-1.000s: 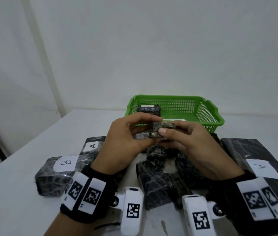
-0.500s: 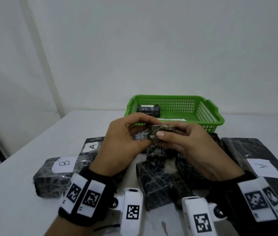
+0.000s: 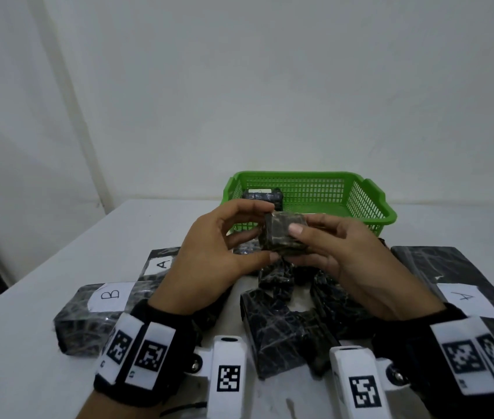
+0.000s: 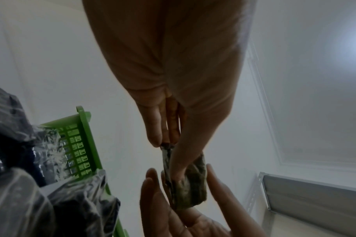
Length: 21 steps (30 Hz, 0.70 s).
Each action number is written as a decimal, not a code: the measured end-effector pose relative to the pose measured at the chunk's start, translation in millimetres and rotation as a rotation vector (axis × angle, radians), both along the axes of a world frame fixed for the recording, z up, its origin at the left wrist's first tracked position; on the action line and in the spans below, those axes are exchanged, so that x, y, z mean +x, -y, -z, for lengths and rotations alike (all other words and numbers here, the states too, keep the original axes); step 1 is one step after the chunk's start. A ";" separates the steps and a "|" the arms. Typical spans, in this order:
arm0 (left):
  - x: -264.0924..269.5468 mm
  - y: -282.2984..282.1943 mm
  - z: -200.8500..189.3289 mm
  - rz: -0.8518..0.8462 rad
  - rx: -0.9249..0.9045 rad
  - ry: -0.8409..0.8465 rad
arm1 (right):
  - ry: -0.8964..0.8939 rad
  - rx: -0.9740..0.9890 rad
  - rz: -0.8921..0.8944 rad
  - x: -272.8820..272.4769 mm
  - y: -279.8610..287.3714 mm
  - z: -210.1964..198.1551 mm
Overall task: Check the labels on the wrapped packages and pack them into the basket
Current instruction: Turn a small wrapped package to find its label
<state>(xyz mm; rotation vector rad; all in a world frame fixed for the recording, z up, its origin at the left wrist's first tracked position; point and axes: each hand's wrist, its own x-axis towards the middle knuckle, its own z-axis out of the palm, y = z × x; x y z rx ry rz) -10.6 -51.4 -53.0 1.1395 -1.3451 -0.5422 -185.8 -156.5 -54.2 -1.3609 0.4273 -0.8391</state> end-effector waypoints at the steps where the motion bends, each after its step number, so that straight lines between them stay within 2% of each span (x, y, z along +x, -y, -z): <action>1: -1.1 -0.1 0.0 0.012 0.012 0.015 | -0.014 -0.017 0.010 -0.1 0.3 1.3; 4: -3.7 -0.4 0.4 0.016 0.043 0.043 | -0.040 -0.082 0.050 -0.7 0.4 3.5; 11: -7.1 -1.1 0.2 0.002 0.049 0.088 | -0.034 -0.073 0.074 2.8 -1.2 6.8; 16: -1.8 -0.4 -0.9 -0.020 0.004 0.033 | 0.001 -0.003 -0.025 1.7 -1.4 3.5; 21: -2.7 1.5 0.3 -0.005 -0.005 0.016 | 0.022 -0.021 0.027 1.6 -0.2 4.4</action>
